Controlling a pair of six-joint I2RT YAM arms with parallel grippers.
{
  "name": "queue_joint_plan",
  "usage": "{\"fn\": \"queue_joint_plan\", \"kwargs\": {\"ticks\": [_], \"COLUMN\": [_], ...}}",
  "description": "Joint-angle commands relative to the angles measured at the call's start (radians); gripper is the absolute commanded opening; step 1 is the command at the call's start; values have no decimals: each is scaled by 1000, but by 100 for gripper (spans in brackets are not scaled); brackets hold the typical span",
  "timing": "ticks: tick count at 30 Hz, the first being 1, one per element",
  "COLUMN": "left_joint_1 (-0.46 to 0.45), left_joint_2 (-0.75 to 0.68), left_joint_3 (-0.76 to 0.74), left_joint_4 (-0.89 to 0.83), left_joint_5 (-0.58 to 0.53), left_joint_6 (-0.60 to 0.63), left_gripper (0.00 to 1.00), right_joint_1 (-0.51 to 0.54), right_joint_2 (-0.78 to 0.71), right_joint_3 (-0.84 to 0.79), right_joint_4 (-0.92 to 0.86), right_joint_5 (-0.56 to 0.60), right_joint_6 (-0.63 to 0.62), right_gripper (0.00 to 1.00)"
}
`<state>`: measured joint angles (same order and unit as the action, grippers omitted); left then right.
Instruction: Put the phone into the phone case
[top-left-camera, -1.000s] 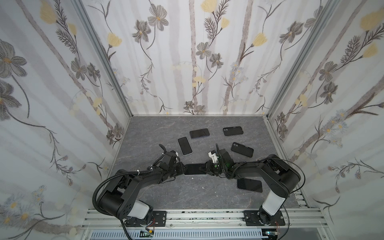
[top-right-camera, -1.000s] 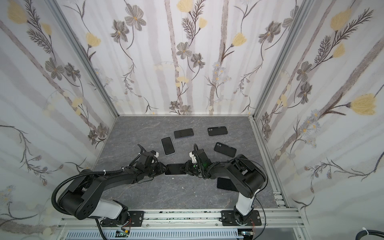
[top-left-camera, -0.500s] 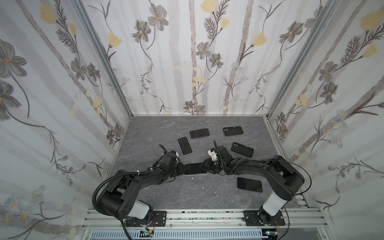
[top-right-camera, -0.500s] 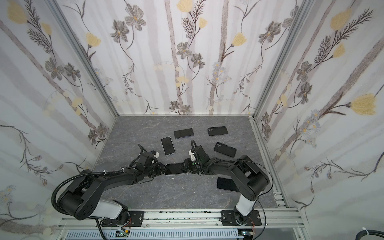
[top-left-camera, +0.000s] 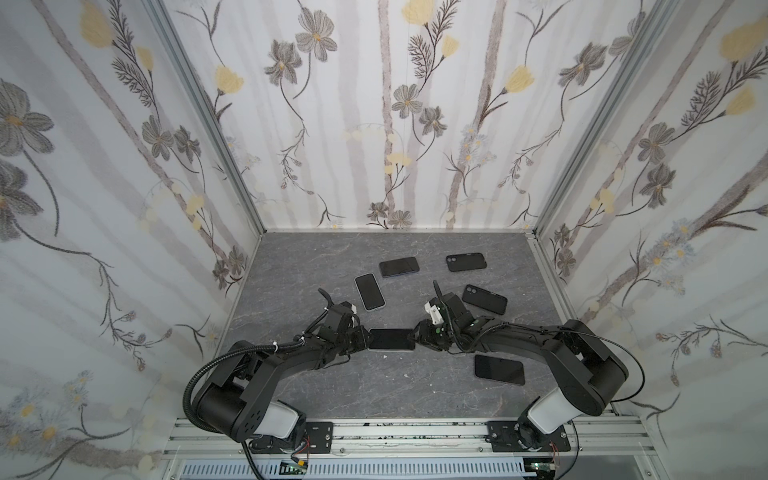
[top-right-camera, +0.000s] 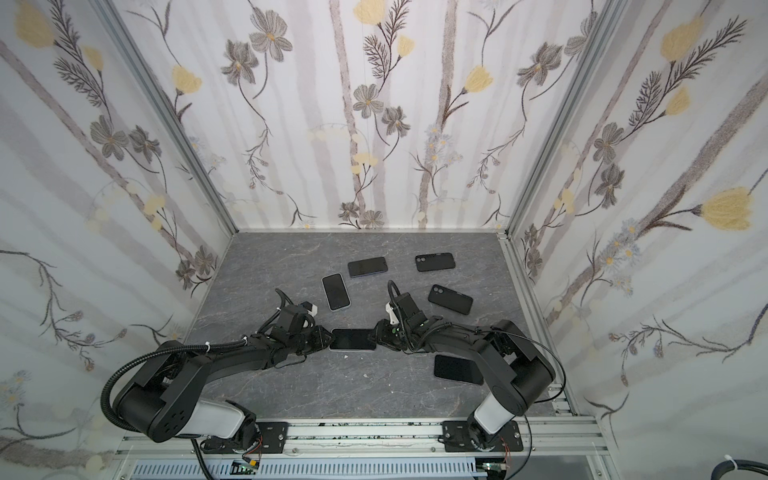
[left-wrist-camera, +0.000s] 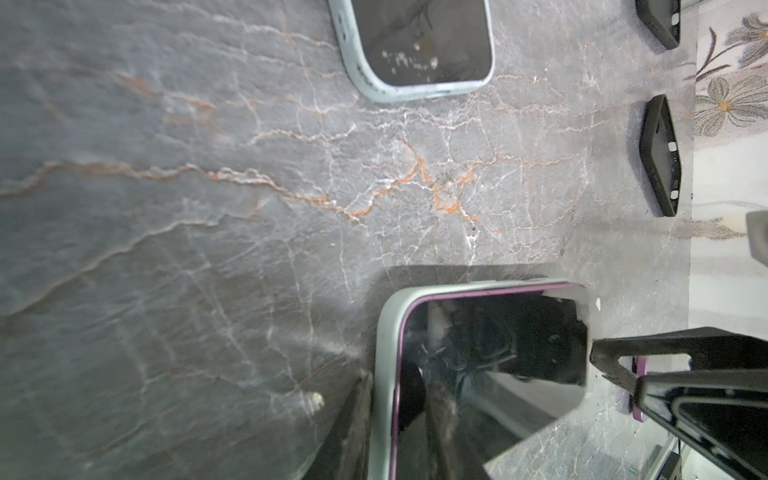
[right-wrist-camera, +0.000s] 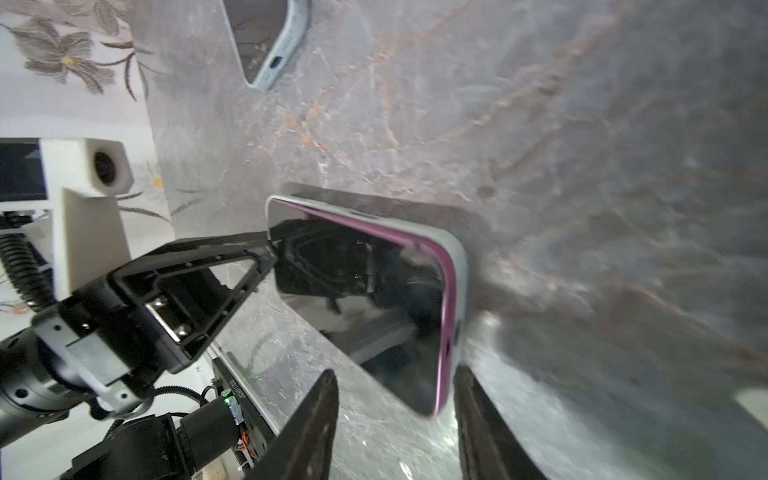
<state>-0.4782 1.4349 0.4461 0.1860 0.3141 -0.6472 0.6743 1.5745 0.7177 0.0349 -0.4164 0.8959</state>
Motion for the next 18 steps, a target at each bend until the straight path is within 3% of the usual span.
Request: {"fn": "queue_joint_plan", "kwargs": {"ticks": [1,10,16,18], "left_joint_1": [-3,-31,-39,-40], "left_joint_2": [-1,2,14,18], "left_joint_3": [-7,1,20,19], "left_joint_4": [-191,-186,-178,-175], "left_joint_5": [-37,-25,-10,-3], "left_joint_6": [1,-22,-27,-28], "left_gripper": [27,27,26,25], "right_joint_1": [-14,-40,-38,-36], "right_joint_2": [-29,-11,52,61], "right_joint_3": [-16,-17,7,8], "right_joint_4": [-6,-9,-1,2], "right_joint_5": [8,-42,-63,-65], "right_joint_6": [-26,-70,-81,-81], "right_gripper": [45,34,18,17]}}
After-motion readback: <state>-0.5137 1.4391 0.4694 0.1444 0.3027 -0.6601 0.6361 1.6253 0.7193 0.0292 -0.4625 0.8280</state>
